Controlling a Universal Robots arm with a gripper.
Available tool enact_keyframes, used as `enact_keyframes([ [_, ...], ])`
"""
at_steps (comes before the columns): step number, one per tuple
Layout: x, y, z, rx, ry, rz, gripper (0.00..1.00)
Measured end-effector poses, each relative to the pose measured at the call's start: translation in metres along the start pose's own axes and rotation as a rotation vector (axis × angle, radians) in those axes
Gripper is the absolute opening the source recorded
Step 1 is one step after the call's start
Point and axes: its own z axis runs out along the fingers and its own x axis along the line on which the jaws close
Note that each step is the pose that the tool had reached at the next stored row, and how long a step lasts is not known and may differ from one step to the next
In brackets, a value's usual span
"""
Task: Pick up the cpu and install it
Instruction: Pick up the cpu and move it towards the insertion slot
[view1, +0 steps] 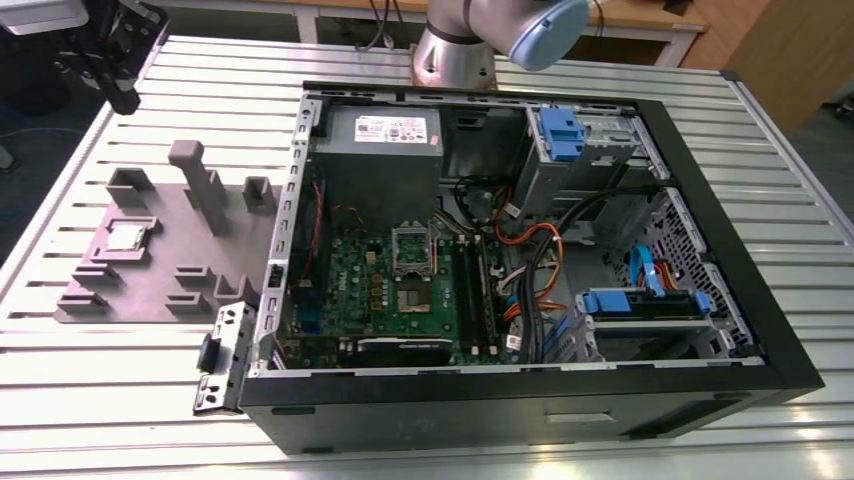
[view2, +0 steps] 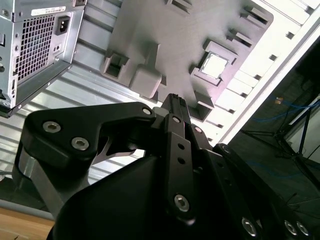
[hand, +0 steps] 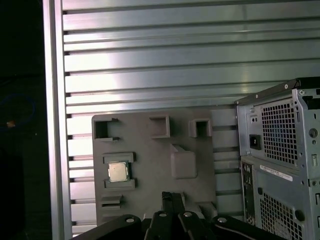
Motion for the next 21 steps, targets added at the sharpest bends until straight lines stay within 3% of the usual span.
enact_keyframes([
  [7, 0.0037, -0.0004, 0.0015, 0.0, 0.0005, 0.0, 0.11],
  [21, 0.0037, -0.0004, 0.0016, 0.0, 0.0005, 0.0, 0.11],
])
